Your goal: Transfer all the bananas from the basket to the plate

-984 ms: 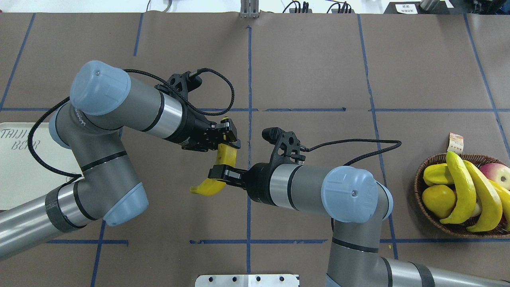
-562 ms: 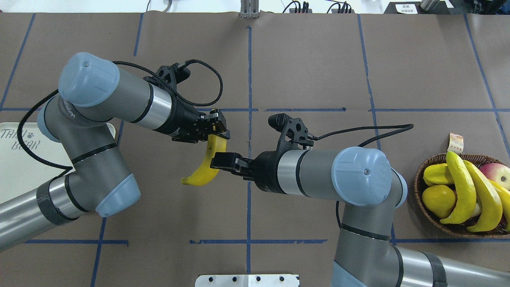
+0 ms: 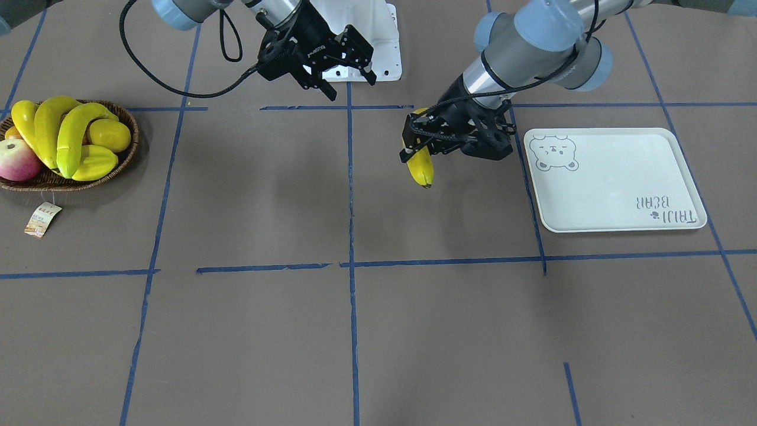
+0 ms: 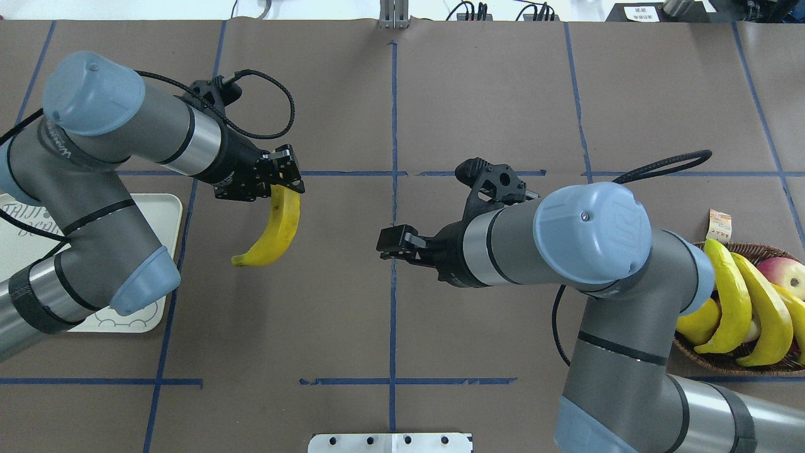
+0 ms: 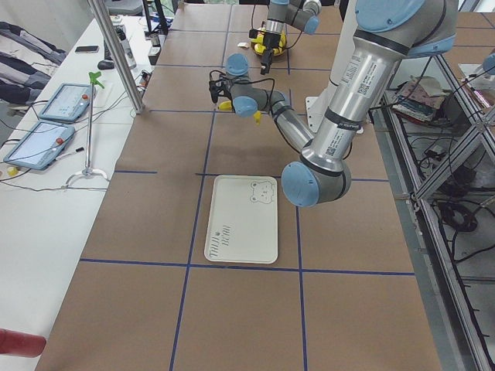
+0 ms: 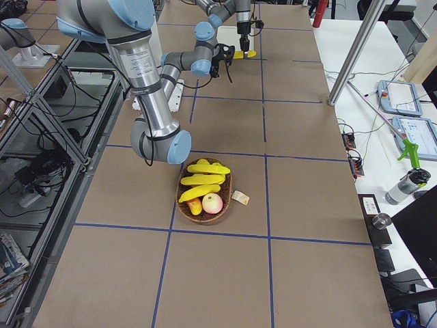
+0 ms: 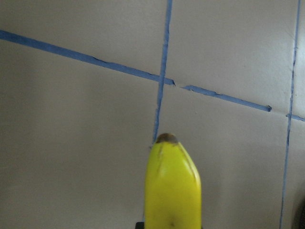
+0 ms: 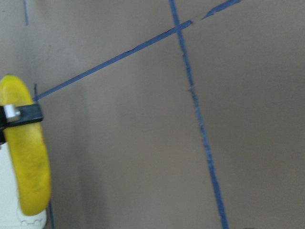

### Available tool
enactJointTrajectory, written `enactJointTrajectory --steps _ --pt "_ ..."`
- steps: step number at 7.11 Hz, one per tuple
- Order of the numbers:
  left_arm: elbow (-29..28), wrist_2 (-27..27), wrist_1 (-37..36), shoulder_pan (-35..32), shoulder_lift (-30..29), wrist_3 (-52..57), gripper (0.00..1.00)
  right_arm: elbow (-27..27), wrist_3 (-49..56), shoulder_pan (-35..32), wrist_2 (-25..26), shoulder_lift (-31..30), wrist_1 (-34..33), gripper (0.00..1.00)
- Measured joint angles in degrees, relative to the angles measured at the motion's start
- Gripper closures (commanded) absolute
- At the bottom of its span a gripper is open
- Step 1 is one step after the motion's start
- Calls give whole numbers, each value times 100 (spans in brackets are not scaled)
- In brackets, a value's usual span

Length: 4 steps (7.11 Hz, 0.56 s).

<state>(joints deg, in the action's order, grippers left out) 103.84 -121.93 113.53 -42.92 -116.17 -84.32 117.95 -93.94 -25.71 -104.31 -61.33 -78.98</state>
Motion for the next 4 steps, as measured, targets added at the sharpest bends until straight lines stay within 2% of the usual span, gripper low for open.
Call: enactJointTrajectory --steps 2,4 --pt "593 81 -1154 -143 258 902 100 197 488 -573 -728 -40 -1147 0" --pt "1499 399 -2994 -207 693 1776 100 626 1359 -911 -1002 -160 -2396 0"
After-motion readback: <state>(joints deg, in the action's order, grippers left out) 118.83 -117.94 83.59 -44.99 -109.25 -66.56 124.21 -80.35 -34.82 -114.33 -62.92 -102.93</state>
